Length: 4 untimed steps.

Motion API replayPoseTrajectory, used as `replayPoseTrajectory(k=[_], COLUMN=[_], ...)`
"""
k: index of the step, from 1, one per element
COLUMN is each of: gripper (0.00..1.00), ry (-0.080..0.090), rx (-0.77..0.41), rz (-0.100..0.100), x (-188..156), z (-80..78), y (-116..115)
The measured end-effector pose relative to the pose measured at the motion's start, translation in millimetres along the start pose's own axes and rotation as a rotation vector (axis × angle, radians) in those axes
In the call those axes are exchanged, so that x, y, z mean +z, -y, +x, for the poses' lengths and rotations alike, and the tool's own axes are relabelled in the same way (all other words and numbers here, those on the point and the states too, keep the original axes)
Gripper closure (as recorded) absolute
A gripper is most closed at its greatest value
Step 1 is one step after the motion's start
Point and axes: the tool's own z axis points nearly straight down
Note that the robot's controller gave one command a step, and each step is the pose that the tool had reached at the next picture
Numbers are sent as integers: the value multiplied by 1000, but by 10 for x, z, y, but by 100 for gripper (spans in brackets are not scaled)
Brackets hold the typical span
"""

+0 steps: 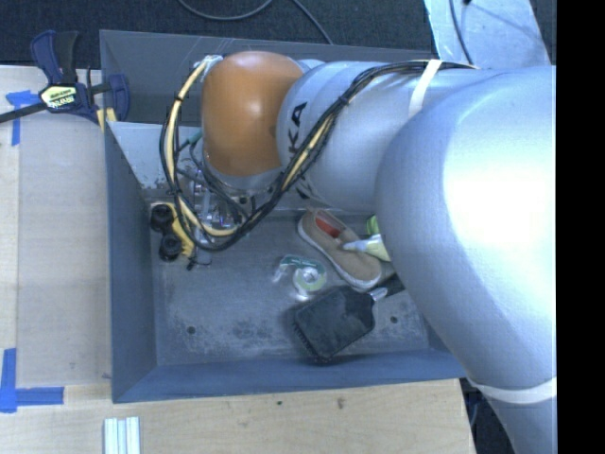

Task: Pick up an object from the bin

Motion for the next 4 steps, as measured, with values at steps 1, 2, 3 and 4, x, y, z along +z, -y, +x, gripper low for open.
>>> replayPoseTrajectory(k=[1,2,3,4], gripper=[0,100,100,100], ry=[-3,3,3,3], rx=[216,103,103,103], rz=[2,4,4,4], x=[217,360,360,343], z=[-31,-62,-62,-61], y=[-206,-296,-296,-293])
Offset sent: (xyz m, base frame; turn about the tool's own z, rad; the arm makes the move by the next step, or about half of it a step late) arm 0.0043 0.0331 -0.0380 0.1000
